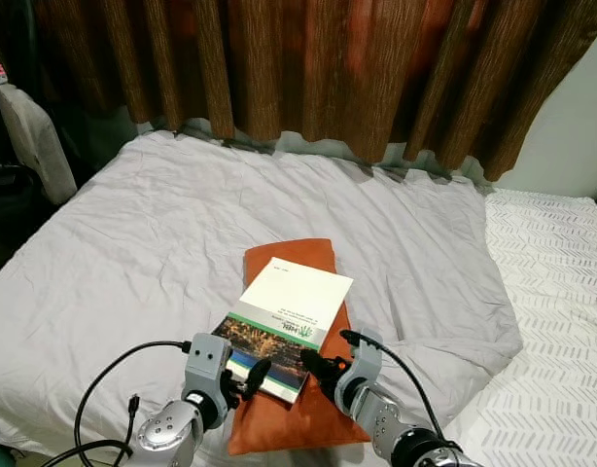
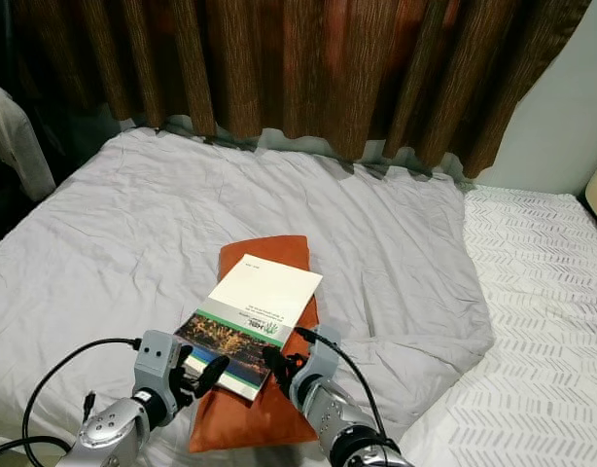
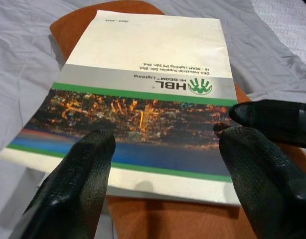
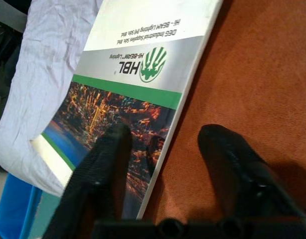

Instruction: Clean up the room

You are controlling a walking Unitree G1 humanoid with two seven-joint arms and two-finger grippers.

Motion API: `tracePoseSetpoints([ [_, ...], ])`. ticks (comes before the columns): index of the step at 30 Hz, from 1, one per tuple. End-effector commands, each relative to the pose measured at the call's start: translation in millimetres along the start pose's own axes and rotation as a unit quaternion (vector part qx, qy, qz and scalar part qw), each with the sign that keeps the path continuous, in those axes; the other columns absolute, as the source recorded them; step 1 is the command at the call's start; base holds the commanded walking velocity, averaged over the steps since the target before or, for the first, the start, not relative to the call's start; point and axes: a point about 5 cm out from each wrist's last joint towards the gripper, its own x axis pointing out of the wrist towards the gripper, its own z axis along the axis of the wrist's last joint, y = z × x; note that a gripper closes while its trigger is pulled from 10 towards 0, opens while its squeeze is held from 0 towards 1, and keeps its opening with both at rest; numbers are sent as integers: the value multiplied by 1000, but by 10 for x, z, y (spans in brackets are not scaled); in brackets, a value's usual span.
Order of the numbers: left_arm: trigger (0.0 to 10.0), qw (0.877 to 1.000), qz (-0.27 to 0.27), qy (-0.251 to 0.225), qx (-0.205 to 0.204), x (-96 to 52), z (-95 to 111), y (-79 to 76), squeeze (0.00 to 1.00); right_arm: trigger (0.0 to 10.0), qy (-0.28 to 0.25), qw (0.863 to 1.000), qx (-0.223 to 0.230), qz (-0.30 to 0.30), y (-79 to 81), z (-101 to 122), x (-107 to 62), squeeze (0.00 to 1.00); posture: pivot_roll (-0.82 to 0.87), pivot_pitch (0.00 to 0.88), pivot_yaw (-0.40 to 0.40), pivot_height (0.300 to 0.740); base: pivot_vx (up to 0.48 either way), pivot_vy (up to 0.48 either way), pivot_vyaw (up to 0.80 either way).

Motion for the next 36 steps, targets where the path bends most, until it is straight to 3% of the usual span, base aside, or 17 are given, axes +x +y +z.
tracePoseSetpoints([
  [1, 10000, 1000, -2, -10, 5, -7, 32, -36, 0, 0, 29, 999, 18, 13, 107, -166, 27, 0, 166, 126, -114, 740, 0, 0, 0],
  [11, 10000, 1000, -3, -12, 6, 5, 32, -64, 0, 0, 45, 999, -14, 14, 120, -225, 25, 0, 167, 129, -118, 740, 0, 0, 0],
  [16, 10000, 1000, -4, -14, 9, 12, 38, -74, 0, 0, 27, 999, -46, -4, 73, -152, 20, 0, 168, 128, -120, 740, 0, 0, 0],
  [17, 10000, 1000, -4, -15, 10, 15, 41, -76, 0, 10000, 11, 997, -82, -12, 51, -87, 17, 0, 168, 128, -120, 740, 0, 0, 0],
  [18, 10000, 1000, -4, -15, 10, 17, 42, -76, 0, 10000, -8, 992, -123, -14, 42, -10, 14, 180, 163, 126, -119, 740, 0, 0, 0],
  [19, 10000, 1000, -4, -16, 11, 17, 41, -77, 0, 10000, -27, 988, -149, -16, 37, 61, 9, 1000, 163, 126, -119, 740, 0, 0, 0],
  [22, 10000, 1000, -6, -16, 13, 19, 39, -86, 0, 10000, -77, 978, -190, -38, -10, 258, -19, 1000, 158, 124, -118, 740, 0, 0, 0],
  [29, 10000, 1000, -10, -18, 14, 44, 47, -105, 0, 10000, -112, 971, -201, -59, -80, 359, -64, 1000, 147, 121, -114, 740, 0, 0, 0],
  [34, 10000, 1000, -11, -18, 15, 47, 48, -110, 0, 10000, -105, 979, -168, -44, -51, 306, -48, 1000, 143, 121, -113, 740, 0, 0, 0],
  [36, 10000, 1000, -12, -17, 16, 48, 44, -111, 0, 10000, -84, 990, -113, -15, 18, 208, -13, 1000, 143, 121, -113, 740, 0, 0, 0],
])
